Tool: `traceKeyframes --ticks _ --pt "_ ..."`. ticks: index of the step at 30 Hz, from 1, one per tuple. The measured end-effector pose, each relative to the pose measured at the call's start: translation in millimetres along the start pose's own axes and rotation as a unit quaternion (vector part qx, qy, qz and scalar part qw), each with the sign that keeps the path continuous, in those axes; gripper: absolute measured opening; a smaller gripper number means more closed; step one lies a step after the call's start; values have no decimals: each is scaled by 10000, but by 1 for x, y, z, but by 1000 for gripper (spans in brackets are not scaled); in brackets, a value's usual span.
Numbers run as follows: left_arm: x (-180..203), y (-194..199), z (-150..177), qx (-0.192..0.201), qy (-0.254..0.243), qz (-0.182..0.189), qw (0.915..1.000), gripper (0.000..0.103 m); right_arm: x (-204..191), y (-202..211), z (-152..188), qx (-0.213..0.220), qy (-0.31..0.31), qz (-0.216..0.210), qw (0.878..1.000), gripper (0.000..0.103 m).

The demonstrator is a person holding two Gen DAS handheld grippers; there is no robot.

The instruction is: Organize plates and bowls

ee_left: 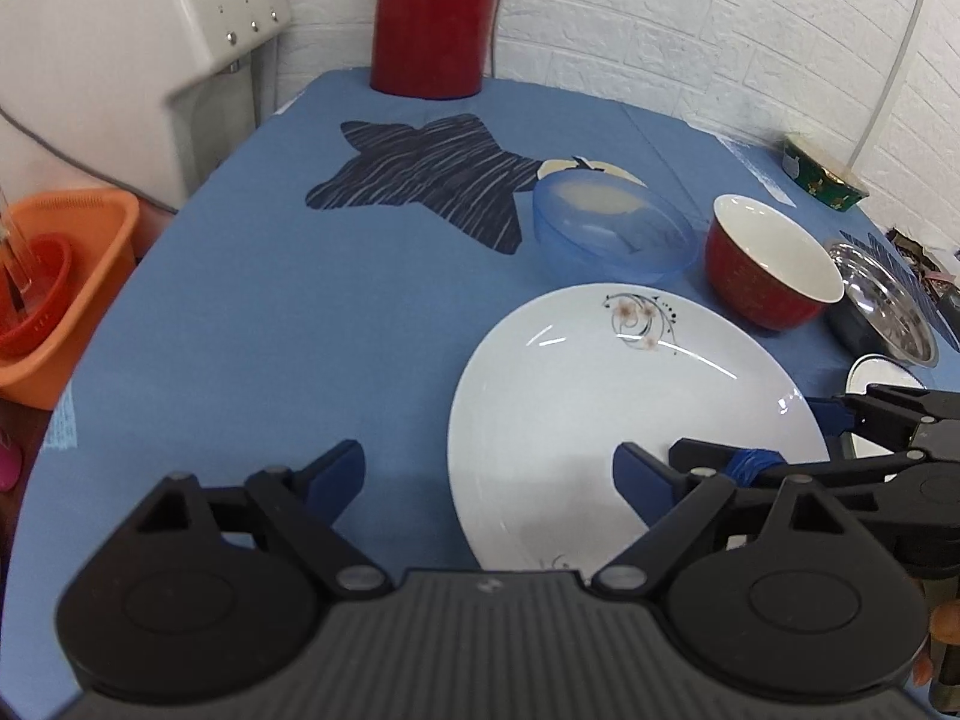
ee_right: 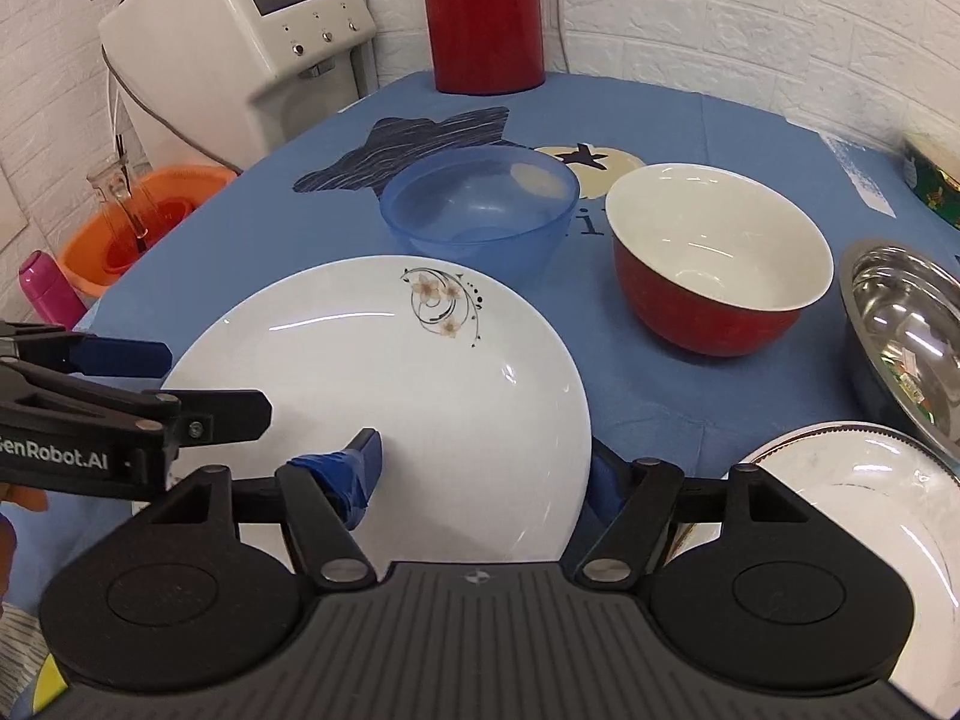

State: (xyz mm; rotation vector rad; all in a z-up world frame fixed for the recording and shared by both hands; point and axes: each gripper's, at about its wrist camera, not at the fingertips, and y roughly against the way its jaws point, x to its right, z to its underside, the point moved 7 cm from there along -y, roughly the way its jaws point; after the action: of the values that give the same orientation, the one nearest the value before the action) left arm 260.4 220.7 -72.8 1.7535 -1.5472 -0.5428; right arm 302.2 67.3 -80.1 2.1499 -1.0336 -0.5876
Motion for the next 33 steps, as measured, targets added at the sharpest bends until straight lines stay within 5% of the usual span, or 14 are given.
traceKeyframes --ticks 11,14,16,33 --pt "-8 -9 3 40 100 -130 9999 86 -3 2 4 276 -46 46 9996 61" --pt "-2 -9 3 105 -99 -244 9996 71 -5 3 8 421 64 -7 9991 59" --pt "4 -6 3 109 -94 -11 9999 42 -4 5 9 484 60 -40 9988 56" --pt "6 9 1 77 98 -140 9998 36 -8 23 13 607 -656 -238 9957 52"
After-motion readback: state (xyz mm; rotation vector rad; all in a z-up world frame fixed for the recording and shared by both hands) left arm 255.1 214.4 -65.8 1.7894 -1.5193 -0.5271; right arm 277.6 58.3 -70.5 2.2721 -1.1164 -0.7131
